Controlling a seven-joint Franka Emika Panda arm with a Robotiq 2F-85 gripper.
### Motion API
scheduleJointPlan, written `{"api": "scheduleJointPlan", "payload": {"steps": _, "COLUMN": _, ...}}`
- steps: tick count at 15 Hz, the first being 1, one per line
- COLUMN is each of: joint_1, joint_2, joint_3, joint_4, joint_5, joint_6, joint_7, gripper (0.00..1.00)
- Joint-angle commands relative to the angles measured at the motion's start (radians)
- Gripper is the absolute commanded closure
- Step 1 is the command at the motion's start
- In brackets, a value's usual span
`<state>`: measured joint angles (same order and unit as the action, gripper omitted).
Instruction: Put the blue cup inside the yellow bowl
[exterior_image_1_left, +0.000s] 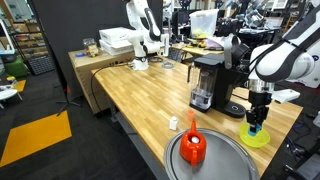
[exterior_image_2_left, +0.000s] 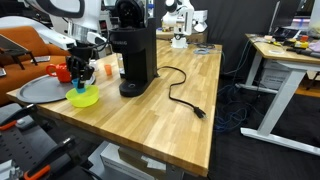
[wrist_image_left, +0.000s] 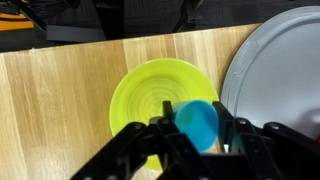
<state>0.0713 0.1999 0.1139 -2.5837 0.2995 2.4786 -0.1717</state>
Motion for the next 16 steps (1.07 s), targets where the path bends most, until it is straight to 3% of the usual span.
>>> {"api": "scheduleJointPlan", "payload": {"steps": 1, "joint_1": -0.025, "joint_2": 0.011, "joint_3": -0.009, "joint_4": 0.005, "joint_5": -0.003, "joint_6": -0.007, "joint_7": 0.009, "gripper": 0.36}}
{"api": "scheduleJointPlan", "payload": {"steps": 2, "joint_1": -0.026, "joint_2": 0.011, "joint_3": -0.011, "joint_4": 0.004, "joint_5": -0.002, "joint_6": -0.007, "joint_7": 0.009, "gripper": 0.26}}
{"api": "scheduleJointPlan", "payload": {"steps": 6, "joint_1": -0.031, "joint_2": 0.007, "joint_3": -0.007, "joint_4": 0.001, "joint_5": 0.011, "joint_6": -0.007, "joint_7": -0.003, "gripper": 0.0}}
{"api": "scheduleJointPlan", "payload": {"steps": 16, "joint_1": -0.024, "joint_2": -0.101, "joint_3": 0.004, "joint_4": -0.067, "joint_5": 0.036, "joint_6": -0.014, "joint_7": -0.009, "gripper": 0.0}}
